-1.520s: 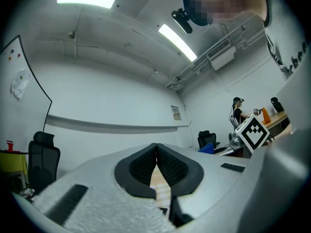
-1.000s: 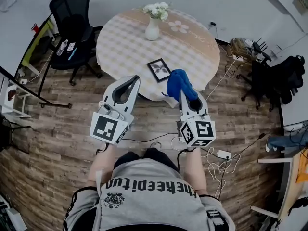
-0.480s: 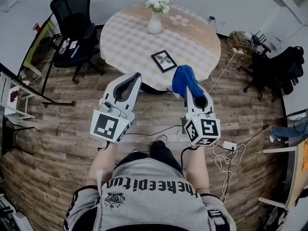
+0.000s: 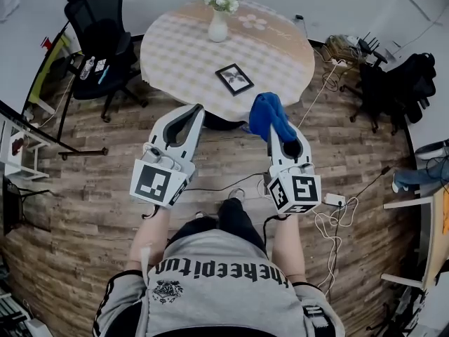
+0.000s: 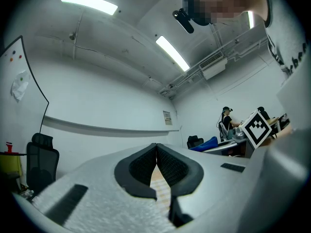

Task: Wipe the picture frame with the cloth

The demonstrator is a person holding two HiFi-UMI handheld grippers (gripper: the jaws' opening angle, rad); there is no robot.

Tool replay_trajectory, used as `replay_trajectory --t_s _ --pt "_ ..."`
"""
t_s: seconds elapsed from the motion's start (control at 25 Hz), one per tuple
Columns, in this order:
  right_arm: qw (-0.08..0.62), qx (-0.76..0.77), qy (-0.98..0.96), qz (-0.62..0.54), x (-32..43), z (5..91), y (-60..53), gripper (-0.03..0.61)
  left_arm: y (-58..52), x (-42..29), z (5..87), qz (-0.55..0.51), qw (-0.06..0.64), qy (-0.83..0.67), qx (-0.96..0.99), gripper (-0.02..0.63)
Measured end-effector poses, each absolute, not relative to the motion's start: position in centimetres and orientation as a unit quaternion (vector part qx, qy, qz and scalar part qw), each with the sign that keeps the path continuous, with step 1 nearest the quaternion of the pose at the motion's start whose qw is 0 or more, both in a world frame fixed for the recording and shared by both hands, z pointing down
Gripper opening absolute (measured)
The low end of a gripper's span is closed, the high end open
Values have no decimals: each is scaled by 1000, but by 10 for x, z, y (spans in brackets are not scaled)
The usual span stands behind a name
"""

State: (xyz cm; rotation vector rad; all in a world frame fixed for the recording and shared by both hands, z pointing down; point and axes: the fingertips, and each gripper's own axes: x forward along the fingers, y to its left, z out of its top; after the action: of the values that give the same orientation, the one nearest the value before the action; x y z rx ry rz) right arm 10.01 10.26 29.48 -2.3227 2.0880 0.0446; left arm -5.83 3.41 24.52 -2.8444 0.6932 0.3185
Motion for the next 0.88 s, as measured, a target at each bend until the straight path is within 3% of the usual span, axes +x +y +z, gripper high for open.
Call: replay_trajectory --t_s 0.88 --pt "19 -747 664 36 80 289 117 91 43 -74 247 109 98 235 -961 17"
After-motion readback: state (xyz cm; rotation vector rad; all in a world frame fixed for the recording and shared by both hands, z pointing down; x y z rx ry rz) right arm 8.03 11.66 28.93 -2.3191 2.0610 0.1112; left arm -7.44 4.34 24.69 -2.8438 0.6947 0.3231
